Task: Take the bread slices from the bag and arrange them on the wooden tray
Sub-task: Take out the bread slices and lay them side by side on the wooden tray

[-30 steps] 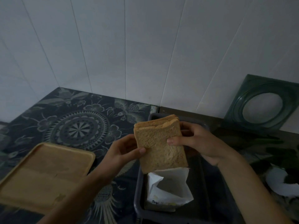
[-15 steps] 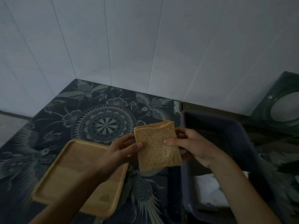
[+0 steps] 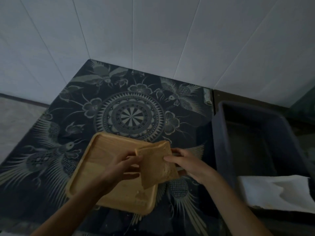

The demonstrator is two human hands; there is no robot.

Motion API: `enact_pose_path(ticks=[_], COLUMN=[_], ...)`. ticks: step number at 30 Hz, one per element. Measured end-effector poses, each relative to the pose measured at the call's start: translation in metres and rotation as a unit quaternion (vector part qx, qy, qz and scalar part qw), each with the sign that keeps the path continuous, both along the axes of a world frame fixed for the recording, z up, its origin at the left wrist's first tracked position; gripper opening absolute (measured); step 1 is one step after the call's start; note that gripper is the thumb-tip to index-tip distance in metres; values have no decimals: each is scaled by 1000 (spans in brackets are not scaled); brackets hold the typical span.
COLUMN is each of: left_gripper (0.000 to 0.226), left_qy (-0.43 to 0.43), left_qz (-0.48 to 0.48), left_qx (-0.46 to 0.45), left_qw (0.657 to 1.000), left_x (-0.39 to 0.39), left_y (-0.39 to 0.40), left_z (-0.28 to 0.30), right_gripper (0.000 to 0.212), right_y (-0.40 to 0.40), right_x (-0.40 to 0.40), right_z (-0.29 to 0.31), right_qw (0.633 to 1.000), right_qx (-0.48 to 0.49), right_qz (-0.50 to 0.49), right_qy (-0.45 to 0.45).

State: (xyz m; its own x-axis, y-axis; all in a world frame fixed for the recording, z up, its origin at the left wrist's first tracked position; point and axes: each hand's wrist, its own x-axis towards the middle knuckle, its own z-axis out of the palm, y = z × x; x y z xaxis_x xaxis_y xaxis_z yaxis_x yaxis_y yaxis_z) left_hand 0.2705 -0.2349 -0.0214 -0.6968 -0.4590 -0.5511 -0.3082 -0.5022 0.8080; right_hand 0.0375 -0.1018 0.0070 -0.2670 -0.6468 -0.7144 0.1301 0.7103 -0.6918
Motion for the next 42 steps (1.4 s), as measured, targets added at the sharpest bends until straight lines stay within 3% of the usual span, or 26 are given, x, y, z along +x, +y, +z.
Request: enact_pose_path(ticks=[16, 21, 26, 36, 42], left_gripper=[55, 41, 28, 42, 32], left_qy=[-119, -145, -172, -168, -145], left_qz=[48, 17, -32, -19, 35], left_qx=[99, 134, 152, 191, 279], left_qw=[987, 980, 973, 967, 949], left_x=[46, 58, 60, 73, 73], left_y=[37, 39, 41, 36, 30], left_z=[-78, -77, -67, -79, -83], right_gripper=[52, 46, 56, 50, 51], right_y=[-8, -18, -31, -36, -29], right_x=[38, 40, 43, 56, 58], right_z=[-68, -78, -88, -104, -108], right_qw=[987, 977, 960, 958, 966], right_qx=[66, 59, 40, 29, 11], right_qz=[120, 171, 229, 222, 199], right_qy=[82, 115, 156, 181, 168])
